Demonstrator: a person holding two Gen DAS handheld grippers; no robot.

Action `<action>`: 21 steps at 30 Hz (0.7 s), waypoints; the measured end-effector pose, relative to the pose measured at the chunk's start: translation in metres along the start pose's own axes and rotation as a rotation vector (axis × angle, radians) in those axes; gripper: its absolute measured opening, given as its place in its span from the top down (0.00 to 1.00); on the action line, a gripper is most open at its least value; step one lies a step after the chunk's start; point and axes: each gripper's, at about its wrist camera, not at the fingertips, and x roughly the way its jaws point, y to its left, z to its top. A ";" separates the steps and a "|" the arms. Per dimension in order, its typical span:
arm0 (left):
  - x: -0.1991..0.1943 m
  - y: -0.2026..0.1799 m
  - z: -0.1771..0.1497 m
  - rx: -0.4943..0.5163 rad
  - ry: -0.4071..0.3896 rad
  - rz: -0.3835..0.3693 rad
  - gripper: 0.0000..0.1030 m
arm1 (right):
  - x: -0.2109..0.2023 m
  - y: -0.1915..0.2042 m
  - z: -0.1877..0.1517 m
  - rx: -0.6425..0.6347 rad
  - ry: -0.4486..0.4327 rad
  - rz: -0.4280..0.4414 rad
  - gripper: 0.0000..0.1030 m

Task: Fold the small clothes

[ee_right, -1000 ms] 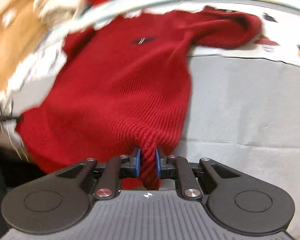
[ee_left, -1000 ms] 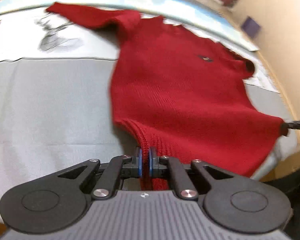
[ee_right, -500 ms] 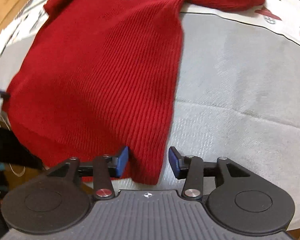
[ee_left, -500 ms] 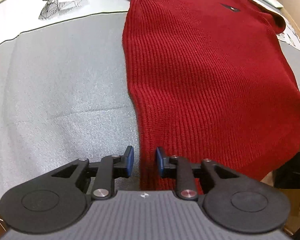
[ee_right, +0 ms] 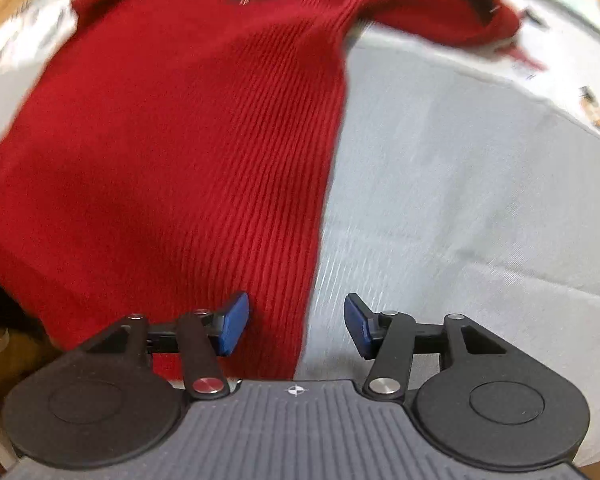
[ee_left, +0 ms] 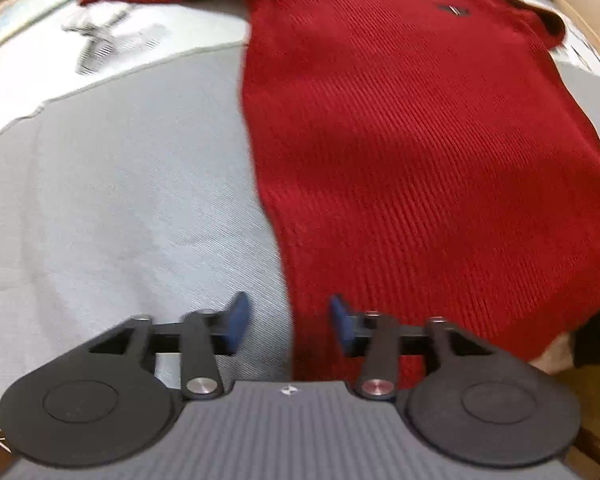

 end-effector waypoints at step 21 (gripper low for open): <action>0.011 -0.040 0.014 0.179 -0.005 0.022 0.50 | 0.020 0.043 0.015 -0.204 0.082 -0.109 0.36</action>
